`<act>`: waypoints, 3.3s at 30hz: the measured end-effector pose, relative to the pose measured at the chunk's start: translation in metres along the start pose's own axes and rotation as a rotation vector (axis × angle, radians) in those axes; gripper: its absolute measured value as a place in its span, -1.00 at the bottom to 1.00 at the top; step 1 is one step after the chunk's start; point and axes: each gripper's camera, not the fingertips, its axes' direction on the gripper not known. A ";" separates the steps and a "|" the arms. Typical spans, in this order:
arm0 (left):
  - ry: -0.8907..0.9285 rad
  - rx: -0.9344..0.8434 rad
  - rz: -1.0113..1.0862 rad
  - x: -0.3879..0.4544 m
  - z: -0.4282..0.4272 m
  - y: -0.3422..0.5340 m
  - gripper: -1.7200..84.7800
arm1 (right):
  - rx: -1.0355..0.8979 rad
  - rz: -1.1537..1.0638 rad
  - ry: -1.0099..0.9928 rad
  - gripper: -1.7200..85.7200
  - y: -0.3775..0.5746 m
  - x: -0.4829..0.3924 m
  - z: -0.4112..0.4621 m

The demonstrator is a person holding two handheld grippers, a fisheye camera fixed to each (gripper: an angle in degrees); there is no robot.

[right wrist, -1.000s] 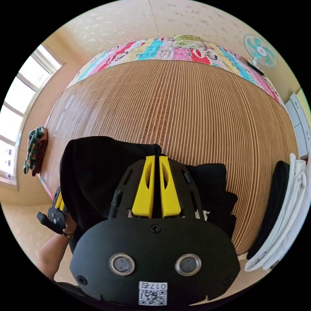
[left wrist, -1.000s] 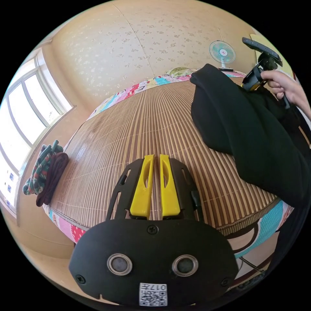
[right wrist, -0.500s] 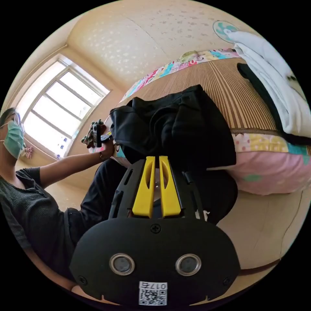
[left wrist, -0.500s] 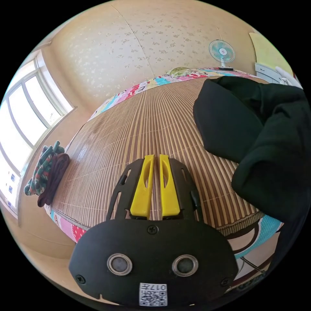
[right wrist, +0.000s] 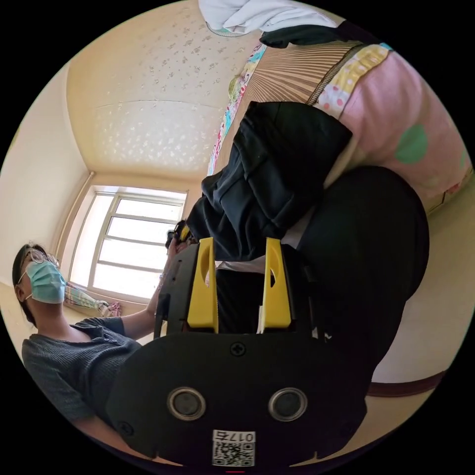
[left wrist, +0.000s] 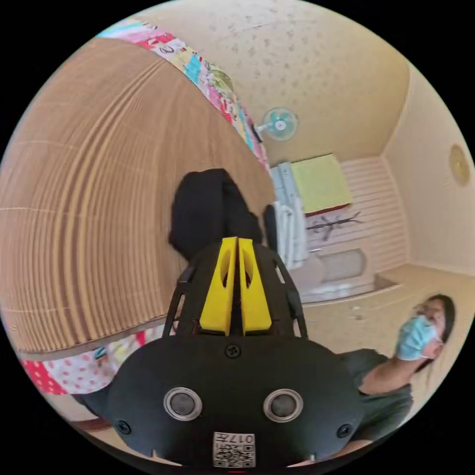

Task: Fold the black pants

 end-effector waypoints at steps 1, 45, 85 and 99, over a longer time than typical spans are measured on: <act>0.049 -0.010 0.032 0.008 0.008 -0.013 -0.98 | -0.012 0.000 -0.001 -0.64 -0.005 0.000 -0.001; 0.002 0.364 1.172 0.532 -0.165 0.011 -0.84 | 0.093 -0.658 -0.396 -0.66 0.012 -0.218 0.006; -0.236 0.736 0.895 0.616 -0.384 -0.141 -0.85 | 0.681 -1.053 0.347 -0.90 0.023 -0.650 0.071; -0.704 0.012 0.406 0.228 -0.188 -0.429 -0.73 | 0.021 -0.872 0.942 -0.74 -0.248 -0.390 0.409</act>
